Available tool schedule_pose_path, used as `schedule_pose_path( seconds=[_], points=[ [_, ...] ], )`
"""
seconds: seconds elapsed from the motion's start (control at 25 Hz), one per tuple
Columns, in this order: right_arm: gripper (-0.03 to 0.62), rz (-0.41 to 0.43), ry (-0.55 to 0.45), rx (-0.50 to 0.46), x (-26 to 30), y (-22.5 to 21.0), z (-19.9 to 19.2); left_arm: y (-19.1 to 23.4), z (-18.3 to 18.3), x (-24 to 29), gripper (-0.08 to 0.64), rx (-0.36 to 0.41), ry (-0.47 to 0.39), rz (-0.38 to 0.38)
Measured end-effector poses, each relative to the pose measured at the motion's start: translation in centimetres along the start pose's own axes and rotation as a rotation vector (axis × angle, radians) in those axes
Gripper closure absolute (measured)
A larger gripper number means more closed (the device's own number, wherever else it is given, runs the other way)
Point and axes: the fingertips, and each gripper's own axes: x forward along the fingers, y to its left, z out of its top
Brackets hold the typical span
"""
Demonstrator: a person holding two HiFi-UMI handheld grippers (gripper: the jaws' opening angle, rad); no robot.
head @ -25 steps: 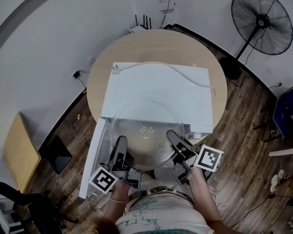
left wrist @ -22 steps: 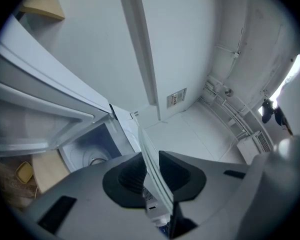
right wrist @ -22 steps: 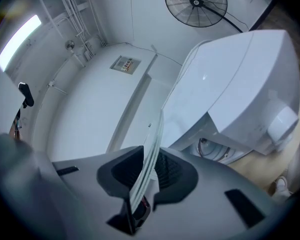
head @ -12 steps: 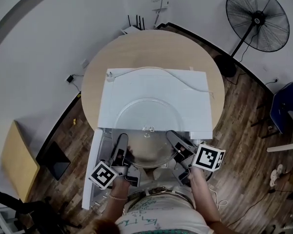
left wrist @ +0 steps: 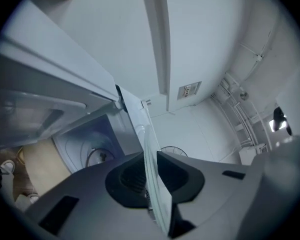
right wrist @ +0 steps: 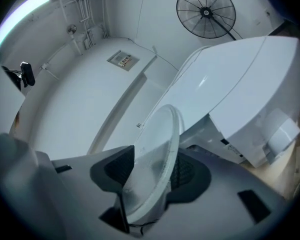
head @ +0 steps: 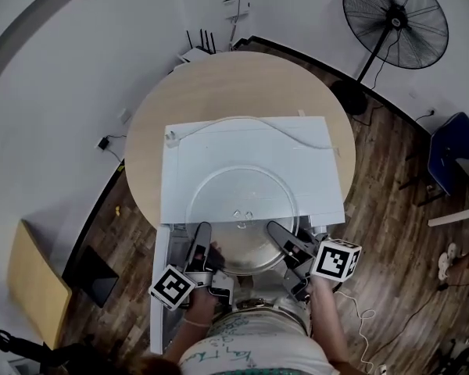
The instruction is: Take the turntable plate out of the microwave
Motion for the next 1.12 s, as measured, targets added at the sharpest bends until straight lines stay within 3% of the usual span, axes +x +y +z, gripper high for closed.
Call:
schedule_pose_path(
  seconds=[0.16,0.32,0.36,0.48,0.56,0.6,0.72,0.88,1.0,1.12],
  points=[
    [0.35,0.042,-0.011,-0.023,-0.6,0.4,-0.3,-0.2,-0.1,0.2,0.508,-0.026,-0.011,-0.012],
    [0.345,0.052,0.03,0.008,-1.9,-0.1,-1.6,0.0,0.0,0.2,0.509,-0.034,-0.022,-0.004],
    [0.353,0.071,0.064,0.022,-2.2,0.1,-2.3,0.0,0.0,0.2,0.509,-0.034,-0.022,-0.002],
    [0.473,0.142,0.139,0.082,-2.2,1.2,-4.2,0.0,0.2,0.2,0.509,-0.028,-0.021,-0.003],
    [0.532,0.133,0.13,0.112,-2.0,1.1,-4.5,-0.1,0.2,0.2,0.509,-0.026,-0.016,-0.008],
    [0.53,0.122,0.12,0.12,-2.0,0.9,-4.5,0.0,0.0,0.2,0.509,-0.011,-0.007,-0.006],
    [0.538,0.106,0.092,0.124,-2.1,0.8,-4.3,1.0,-0.3,-0.3,0.495,0.117,0.048,0.039],
    [0.541,0.104,0.072,0.123,-1.9,1.1,-4.2,0.3,-0.2,-0.2,0.371,0.348,0.136,0.034],
    [0.551,0.153,0.021,0.197,-1.4,1.8,-3.7,-0.2,-0.1,-0.2,0.333,0.43,0.164,0.026],
    [0.551,0.147,-0.017,0.216,-1.2,1.6,-3.3,-0.3,0.3,-0.8,0.322,0.464,0.167,0.029]
  ],
)
